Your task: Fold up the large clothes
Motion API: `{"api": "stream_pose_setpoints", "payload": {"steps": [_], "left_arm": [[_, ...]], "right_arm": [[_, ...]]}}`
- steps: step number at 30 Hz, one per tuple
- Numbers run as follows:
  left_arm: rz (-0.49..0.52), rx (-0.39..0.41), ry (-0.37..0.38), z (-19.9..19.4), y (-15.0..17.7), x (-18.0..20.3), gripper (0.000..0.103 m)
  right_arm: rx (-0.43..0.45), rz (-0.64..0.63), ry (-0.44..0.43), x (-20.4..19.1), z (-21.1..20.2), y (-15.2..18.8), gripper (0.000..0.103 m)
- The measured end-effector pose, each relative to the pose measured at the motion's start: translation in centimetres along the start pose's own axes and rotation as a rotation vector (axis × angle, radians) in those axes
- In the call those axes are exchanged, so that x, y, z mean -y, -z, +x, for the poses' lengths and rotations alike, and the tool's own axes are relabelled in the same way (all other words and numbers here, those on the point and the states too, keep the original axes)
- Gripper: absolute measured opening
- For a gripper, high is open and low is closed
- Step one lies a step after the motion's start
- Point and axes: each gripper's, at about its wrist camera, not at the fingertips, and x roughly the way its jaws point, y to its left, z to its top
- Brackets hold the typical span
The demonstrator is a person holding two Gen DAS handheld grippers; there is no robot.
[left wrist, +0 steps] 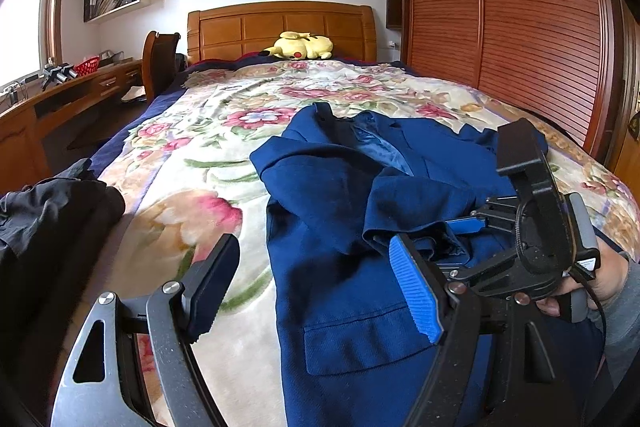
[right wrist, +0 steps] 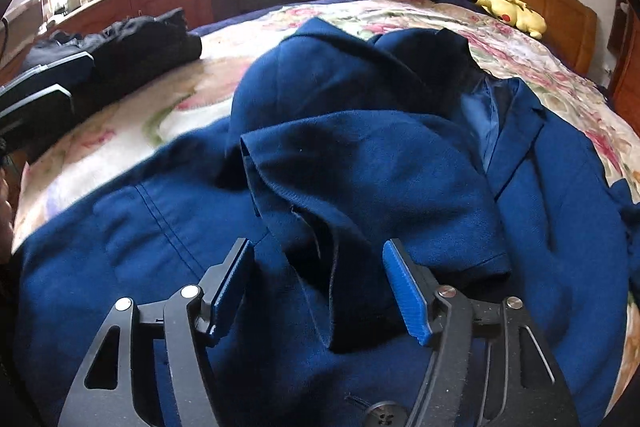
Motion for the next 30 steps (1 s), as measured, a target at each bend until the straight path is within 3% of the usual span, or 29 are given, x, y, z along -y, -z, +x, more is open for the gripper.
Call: {"api": "stream_pose_setpoints", "payload": {"steps": [7, 9, 11, 13, 23, 27, 30], "left_arm": [[0.004, -0.003, -0.003, 0.0, 0.1, 0.1, 0.078], [0.003, -0.004, -0.003, 0.1, 0.1, 0.1, 0.078], [0.0, -0.005, -0.003, 0.1, 0.1, 0.0, 0.078], [-0.001, -0.008, -0.001, 0.2, 0.2, 0.0, 0.078], [-0.008, -0.003, 0.011, 0.3, 0.2, 0.1, 0.078], [-0.015, -0.004, 0.018, 0.5, -0.1, 0.1, 0.078], [-0.015, 0.0, 0.02, 0.6, -0.2, 0.2, 0.078]], "right_arm": [[0.006, 0.016, 0.011, 0.2, -0.1, 0.1, 0.069], [0.019, 0.029, 0.014, 0.4, -0.3, 0.2, 0.048], [0.035, 0.053, 0.018, 0.9, -0.6, 0.3, 0.016], [0.069, 0.067, 0.032, 1.3, -1.5, 0.3, 0.009], [0.343, 0.217, 0.19, 5.1, -11.2, 1.8, 0.004], [0.349, 0.246, 0.298, 7.6, -14.0, 3.6, 0.002], [0.295, 0.272, 0.345, 9.6, -14.7, 5.1, 0.002]]}}
